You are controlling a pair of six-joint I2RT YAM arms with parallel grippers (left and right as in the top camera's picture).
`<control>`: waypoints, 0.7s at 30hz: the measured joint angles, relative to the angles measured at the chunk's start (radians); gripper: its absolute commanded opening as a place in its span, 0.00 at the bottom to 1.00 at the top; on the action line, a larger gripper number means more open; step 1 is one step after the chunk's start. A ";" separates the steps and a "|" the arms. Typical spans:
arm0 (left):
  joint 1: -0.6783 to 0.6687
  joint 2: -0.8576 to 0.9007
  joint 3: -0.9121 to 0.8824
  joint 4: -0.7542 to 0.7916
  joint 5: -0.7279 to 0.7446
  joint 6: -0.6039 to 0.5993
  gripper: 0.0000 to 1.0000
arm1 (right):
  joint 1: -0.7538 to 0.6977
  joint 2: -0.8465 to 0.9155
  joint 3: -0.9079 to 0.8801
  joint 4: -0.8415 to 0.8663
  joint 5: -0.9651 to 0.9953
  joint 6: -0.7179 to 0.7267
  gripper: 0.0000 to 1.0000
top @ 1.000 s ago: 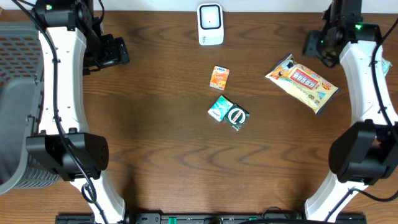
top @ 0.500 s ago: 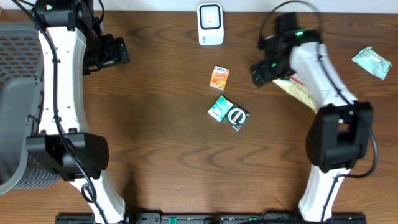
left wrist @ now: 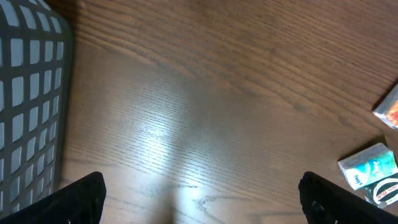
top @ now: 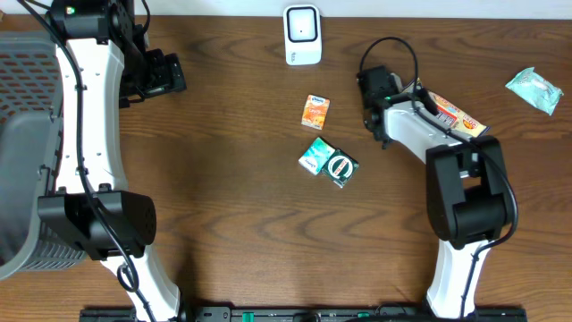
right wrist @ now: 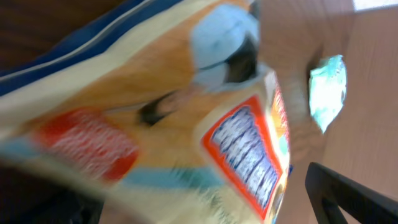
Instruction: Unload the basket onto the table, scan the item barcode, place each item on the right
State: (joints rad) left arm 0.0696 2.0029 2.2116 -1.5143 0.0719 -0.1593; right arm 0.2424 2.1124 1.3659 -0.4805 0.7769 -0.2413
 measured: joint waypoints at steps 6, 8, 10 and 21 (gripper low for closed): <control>0.000 0.000 0.000 0.000 0.000 0.000 0.98 | -0.105 -0.023 -0.031 0.089 -0.125 -0.074 0.75; 0.000 0.000 0.000 0.000 0.000 0.000 0.98 | -0.141 -0.023 -0.034 0.095 -0.194 -0.089 0.35; 0.000 0.000 0.000 0.000 0.000 0.000 0.98 | -0.165 -0.023 -0.038 0.094 -0.240 -0.083 0.13; 0.000 0.000 0.000 0.000 0.000 0.000 0.98 | -0.201 -0.033 0.093 -0.176 -0.532 0.077 0.01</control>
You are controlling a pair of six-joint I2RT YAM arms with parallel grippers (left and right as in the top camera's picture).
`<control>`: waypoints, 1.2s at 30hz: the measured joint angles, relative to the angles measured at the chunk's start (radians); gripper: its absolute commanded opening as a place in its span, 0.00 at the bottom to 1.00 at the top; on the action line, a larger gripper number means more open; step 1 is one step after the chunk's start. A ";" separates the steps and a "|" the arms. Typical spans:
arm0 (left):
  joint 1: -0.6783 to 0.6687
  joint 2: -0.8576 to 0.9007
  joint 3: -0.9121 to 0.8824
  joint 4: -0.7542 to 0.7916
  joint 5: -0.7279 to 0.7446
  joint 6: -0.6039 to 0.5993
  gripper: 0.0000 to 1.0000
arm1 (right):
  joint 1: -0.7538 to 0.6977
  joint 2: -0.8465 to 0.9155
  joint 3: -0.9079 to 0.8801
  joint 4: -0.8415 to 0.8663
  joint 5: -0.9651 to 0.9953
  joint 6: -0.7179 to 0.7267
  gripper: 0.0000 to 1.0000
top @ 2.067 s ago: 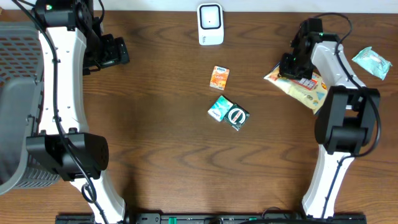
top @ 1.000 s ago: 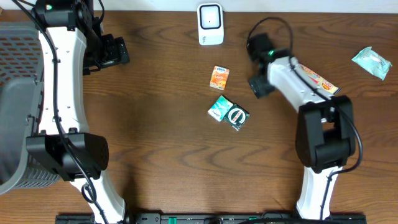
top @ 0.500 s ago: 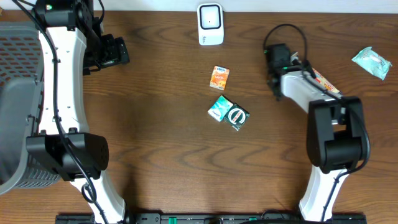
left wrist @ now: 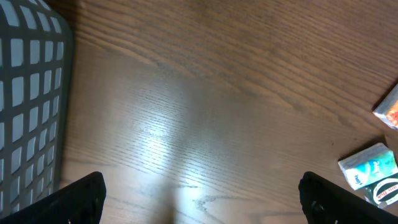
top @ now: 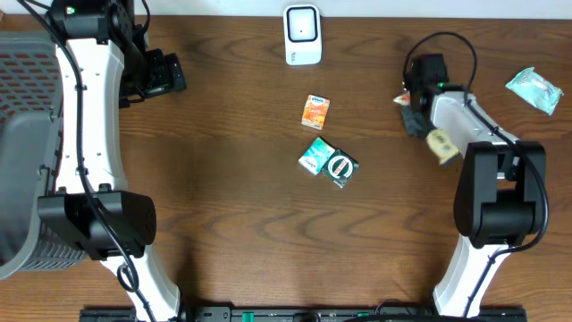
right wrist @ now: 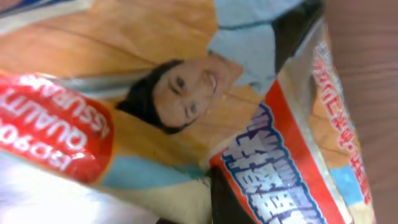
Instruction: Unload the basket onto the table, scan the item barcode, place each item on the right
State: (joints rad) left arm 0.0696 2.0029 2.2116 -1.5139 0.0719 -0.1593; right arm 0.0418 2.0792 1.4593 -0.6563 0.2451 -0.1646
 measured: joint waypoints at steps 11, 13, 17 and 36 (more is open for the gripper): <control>0.000 0.000 0.000 0.000 0.000 0.000 0.98 | 0.002 -0.005 0.275 -0.275 -0.835 0.087 0.01; 0.000 0.000 0.000 0.000 0.000 0.000 0.98 | -0.004 -0.005 0.275 -0.283 -0.944 0.112 0.01; 0.000 0.000 0.000 0.000 0.000 0.000 0.98 | -0.043 -0.005 0.270 -0.288 -1.105 0.140 0.01; 0.000 0.000 0.000 0.000 0.000 0.000 0.98 | -0.296 -0.005 0.184 -0.247 -0.574 0.261 0.53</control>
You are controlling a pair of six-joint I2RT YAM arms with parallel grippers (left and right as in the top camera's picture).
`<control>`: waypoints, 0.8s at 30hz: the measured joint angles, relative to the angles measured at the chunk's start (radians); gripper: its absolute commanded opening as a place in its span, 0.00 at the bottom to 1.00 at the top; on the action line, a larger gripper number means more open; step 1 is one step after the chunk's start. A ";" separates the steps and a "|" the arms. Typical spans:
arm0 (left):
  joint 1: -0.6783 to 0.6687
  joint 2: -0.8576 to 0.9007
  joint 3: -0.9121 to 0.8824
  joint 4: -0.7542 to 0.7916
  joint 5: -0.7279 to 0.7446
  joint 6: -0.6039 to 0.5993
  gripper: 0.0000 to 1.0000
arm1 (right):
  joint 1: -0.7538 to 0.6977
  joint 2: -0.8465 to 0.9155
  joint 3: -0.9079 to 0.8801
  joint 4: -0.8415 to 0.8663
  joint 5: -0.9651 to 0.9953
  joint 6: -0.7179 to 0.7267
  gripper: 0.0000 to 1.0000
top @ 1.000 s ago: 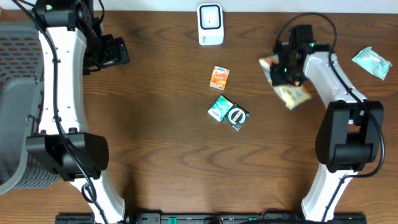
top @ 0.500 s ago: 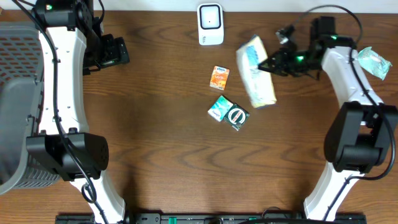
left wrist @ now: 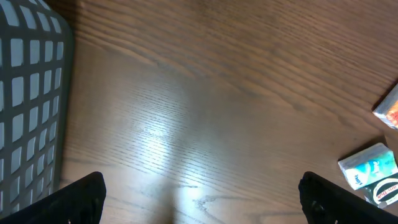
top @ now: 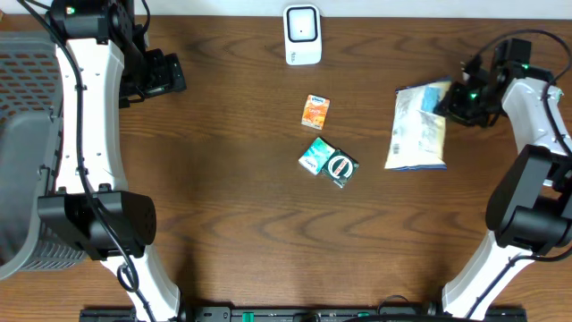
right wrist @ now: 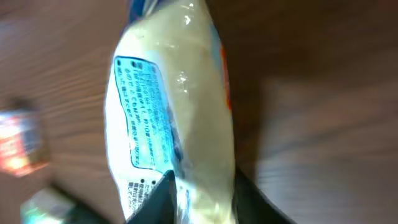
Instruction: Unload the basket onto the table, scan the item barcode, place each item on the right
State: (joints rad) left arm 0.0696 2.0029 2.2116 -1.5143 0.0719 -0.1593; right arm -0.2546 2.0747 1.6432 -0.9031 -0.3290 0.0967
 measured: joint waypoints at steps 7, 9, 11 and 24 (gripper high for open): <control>0.000 0.000 0.000 0.000 0.000 0.000 0.98 | -0.020 0.000 0.000 -0.016 0.095 0.017 0.79; 0.000 0.000 0.000 0.000 0.000 0.000 0.98 | -0.021 0.000 0.000 0.000 0.105 0.012 0.88; 0.000 0.000 0.000 0.000 0.000 0.000 0.98 | -0.022 0.000 -0.001 0.018 0.110 0.013 0.97; 0.000 0.000 0.000 0.000 0.000 0.000 0.98 | -0.022 0.000 -0.204 0.232 -0.013 -0.023 0.86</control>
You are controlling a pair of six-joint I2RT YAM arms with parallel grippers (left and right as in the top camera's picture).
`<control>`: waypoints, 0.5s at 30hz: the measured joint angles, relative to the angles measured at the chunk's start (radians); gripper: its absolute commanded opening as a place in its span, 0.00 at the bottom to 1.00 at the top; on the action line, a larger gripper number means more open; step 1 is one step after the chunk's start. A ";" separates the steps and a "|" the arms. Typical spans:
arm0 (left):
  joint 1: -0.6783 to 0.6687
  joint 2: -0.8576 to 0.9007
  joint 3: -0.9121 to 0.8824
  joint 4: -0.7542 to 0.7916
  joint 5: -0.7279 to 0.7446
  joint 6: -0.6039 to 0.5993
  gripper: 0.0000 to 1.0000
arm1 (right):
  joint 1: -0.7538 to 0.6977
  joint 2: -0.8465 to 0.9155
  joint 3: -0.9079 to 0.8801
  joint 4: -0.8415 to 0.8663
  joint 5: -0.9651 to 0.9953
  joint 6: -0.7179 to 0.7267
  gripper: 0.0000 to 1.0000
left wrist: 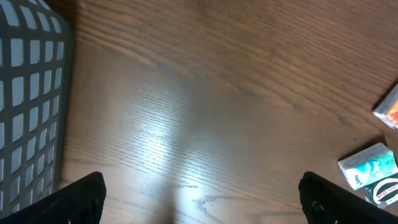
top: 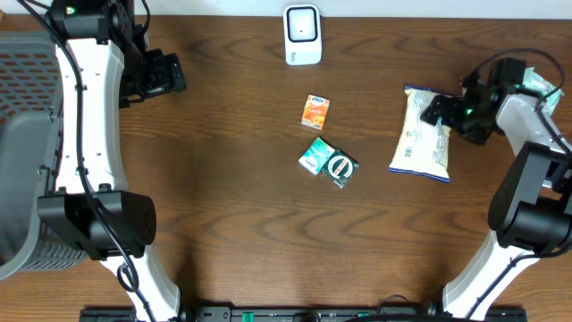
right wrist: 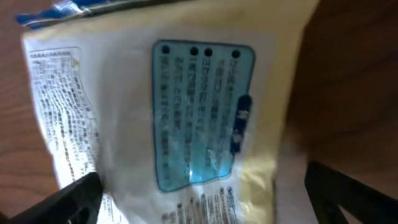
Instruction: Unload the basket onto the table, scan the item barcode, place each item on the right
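The snack bag [top: 422, 136] lies flat on the table at the right, its white printed back facing up. My right gripper [top: 440, 112] hangs over the bag's far right edge, open. In the right wrist view the bag [right wrist: 168, 118] fills the frame, and the gripper [right wrist: 205, 200] has its fingers spread wide to either side, not touching it. The white scanner [top: 302, 34] stands at the table's far edge, middle. My left gripper [top: 166, 75] is at the far left, open above bare wood [left wrist: 202, 198].
A small orange box [top: 315, 112], a teal box [top: 314, 155] and a dark green pack [top: 341, 168] lie mid-table. A teal packet [top: 539, 82] sits behind my right arm. A grey basket [top: 25, 134] fills the left edge, seen also as basket [left wrist: 28, 106].
My right gripper was shut on the bag, holding it tilted over the table. Now the gripper is open and the bag lies flat, back side up. The left arm has not moved.
The bag first lay front side up at the right with my right gripper at it. Then it was held up and turned edge-on, then held with its white back showing. Now it rests back side up, released.
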State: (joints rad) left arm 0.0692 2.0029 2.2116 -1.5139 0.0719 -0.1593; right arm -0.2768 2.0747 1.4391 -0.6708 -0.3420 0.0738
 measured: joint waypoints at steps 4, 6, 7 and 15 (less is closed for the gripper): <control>0.000 0.000 0.000 0.000 0.000 0.000 0.98 | -0.001 -0.019 -0.067 0.085 -0.056 0.006 0.54; 0.000 0.000 0.000 0.000 0.000 0.000 0.98 | -0.001 -0.021 -0.088 0.111 -0.102 0.011 0.24; 0.000 0.000 0.000 0.000 0.000 0.000 0.98 | -0.001 -0.021 -0.094 0.116 -0.133 0.013 0.03; 0.000 0.000 0.000 0.000 0.000 0.000 0.98 | -0.006 -0.021 -0.114 0.226 -0.487 0.103 0.01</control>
State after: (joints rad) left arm 0.0696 2.0029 2.2116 -1.5143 0.0719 -0.1593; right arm -0.2829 2.0533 1.3251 -0.4450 -0.8291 0.1764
